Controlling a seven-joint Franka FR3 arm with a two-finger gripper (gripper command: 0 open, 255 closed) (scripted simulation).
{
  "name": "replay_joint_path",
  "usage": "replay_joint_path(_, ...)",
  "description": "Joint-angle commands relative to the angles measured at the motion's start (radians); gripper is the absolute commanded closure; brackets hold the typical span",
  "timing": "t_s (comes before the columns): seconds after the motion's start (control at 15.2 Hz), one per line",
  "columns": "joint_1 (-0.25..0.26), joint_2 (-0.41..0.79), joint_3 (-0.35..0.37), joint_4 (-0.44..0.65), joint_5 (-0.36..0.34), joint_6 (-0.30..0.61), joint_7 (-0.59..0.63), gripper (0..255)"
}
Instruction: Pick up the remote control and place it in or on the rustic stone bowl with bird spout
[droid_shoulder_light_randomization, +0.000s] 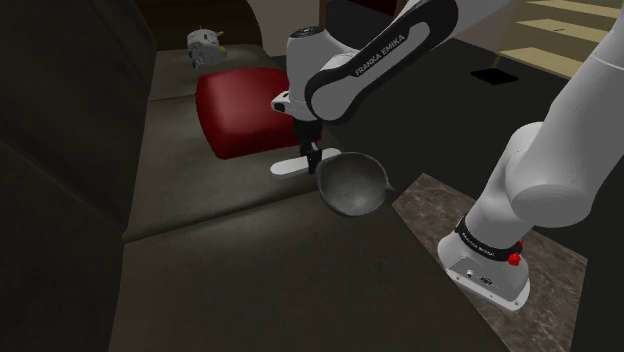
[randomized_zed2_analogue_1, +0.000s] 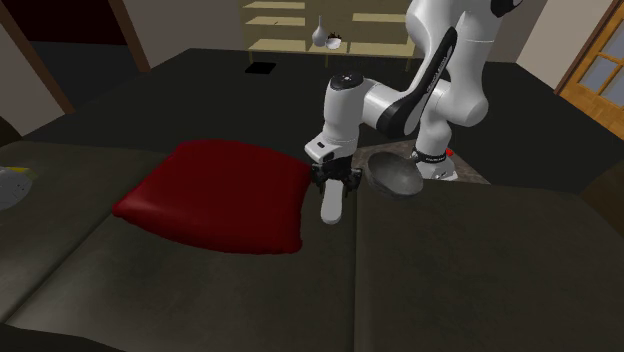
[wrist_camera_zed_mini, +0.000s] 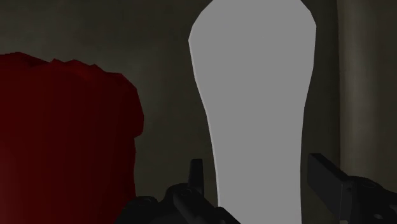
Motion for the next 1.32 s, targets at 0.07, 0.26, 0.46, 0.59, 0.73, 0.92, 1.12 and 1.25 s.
replay_joint_path(0.07, 0.0, 0.002, 0.0, 0.0, 0.0, 0.0, 0.0, 255)
replay_joint_path(0.26, 0.0, 0.002, 0.0, 0.0, 0.0, 0.0, 0.0, 255)
replay_joint_path(0.46, 0.0, 0.001, 0.0, -0.001, 0.0, 0.0, 0.0, 255)
replay_joint_path(0.59, 0.0, -0.017, 0.0, 0.009, 0.004, -0.028, -0.003, 255)
replay_joint_path(0.73, 0.001, -0.035, 0.0, 0.019, 0.008, -0.056, -0.007, 255)
replay_joint_path(0.92, 0.001, -0.06, -0.001, 0.037, 0.012, -0.098, -0.011, 255)
replay_joint_path(1.12, 0.001, -0.082, -0.001, 0.056, 0.016, -0.139, -0.015, 255)
replay_joint_path(1.25, 0.002, -0.096, -0.002, 0.07, 0.019, -0.167, -0.017, 255)
